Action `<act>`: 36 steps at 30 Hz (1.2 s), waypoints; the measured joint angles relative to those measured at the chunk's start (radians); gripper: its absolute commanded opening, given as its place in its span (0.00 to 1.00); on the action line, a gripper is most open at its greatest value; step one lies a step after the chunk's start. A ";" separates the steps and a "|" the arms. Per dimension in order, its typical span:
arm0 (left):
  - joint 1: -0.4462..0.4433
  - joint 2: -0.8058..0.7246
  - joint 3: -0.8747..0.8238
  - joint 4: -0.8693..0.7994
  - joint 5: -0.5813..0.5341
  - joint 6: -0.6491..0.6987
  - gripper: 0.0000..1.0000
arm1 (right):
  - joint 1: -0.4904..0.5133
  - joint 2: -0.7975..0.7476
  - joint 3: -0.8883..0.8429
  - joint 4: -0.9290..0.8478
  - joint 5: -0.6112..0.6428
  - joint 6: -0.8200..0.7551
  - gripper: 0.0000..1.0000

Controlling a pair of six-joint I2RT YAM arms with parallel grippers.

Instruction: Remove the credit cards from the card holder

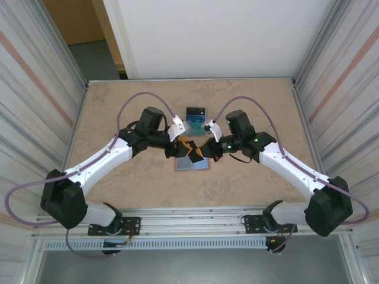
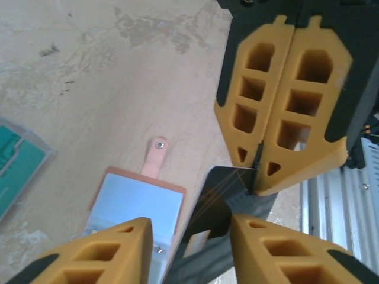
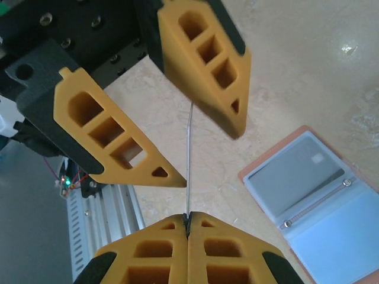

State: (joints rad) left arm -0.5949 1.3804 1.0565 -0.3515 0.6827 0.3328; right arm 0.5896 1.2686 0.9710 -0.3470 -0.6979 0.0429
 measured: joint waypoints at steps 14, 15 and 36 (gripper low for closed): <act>0.000 0.000 0.000 -0.036 0.087 0.011 0.00 | -0.003 0.026 0.032 -0.059 0.009 -0.056 0.14; 0.000 0.000 0.000 -0.036 0.093 0.011 0.00 | -0.004 0.026 0.033 -0.060 0.009 -0.059 0.15; 0.068 -0.056 -0.058 0.097 0.232 -0.076 0.00 | -0.041 0.024 0.032 0.029 -0.133 -0.059 0.17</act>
State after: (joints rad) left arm -0.5274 1.3247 0.9985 -0.2550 0.9150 0.2573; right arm 0.5484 1.2930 1.0035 -0.3180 -0.8310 -0.0158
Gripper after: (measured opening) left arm 0.045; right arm 0.186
